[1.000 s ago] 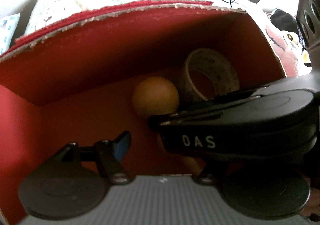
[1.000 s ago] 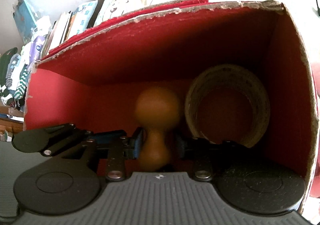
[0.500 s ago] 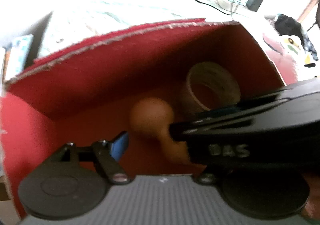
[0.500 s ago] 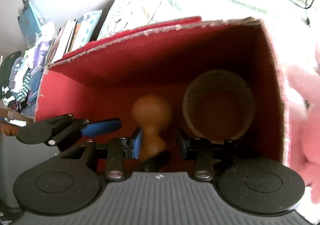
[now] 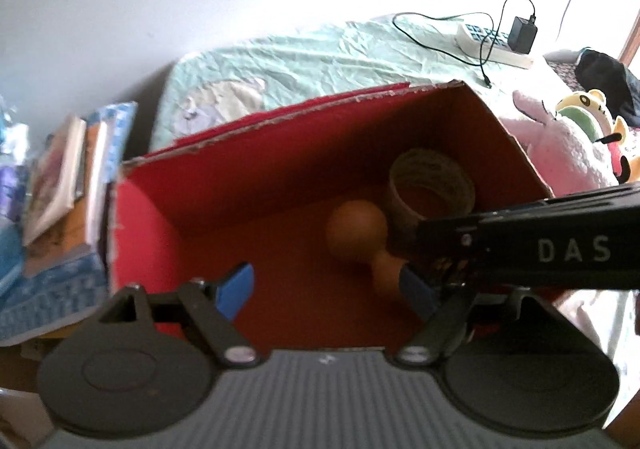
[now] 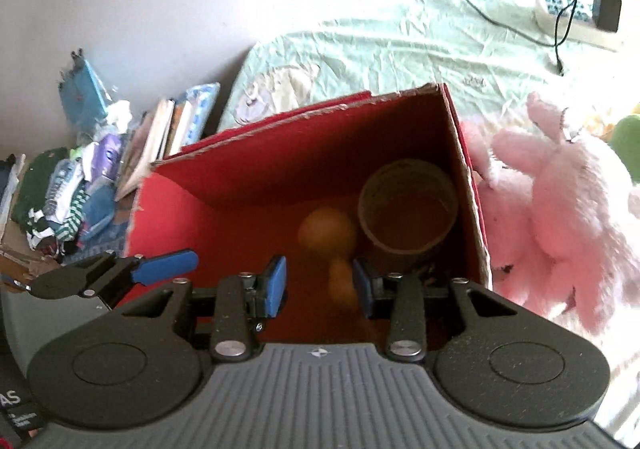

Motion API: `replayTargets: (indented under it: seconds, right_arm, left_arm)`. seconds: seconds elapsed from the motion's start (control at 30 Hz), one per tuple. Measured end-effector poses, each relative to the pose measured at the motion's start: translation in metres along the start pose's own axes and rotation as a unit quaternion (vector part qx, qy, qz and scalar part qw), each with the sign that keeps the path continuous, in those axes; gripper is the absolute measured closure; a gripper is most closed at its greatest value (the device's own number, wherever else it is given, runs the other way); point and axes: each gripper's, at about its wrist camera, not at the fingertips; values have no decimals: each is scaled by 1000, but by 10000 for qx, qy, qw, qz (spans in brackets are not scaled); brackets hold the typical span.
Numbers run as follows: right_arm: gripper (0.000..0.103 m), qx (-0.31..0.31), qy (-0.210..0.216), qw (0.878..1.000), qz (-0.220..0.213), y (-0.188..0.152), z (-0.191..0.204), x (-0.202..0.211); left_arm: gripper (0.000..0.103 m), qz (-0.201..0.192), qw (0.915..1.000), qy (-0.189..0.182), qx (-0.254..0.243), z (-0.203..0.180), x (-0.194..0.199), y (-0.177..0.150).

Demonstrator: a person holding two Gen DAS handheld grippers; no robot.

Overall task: Organize objects
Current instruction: 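Open the right gripper and withdraw it from the red box, then lower the right gripper onto the beige shoe and close on its laces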

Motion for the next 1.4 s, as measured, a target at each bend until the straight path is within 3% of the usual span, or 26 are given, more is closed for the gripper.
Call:
replayTargets:
  seconds: [0.6, 0.9, 1.4]
  right_arm:
    - [63, 361, 54, 9988, -311, -46, 23, 38]
    - [63, 273, 46, 9989, -385, -69, 23, 49]
    - [63, -4, 69, 10000, -71, -108, 12, 46]
  left_arm:
    - [13, -193, 9980, 600, 63, 0, 54, -39]
    - [13, -38, 9975, 699, 39, -6, 59, -60]
    - [13, 427, 9963, 744, 15, -17, 47, -95]
Point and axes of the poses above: each gripper's, at about its wrist camera, not at the fingertips, and x roughly against the way its jaws point, z to its left, y to its top, and after that the axes turned 8 degrees about y, right-handed
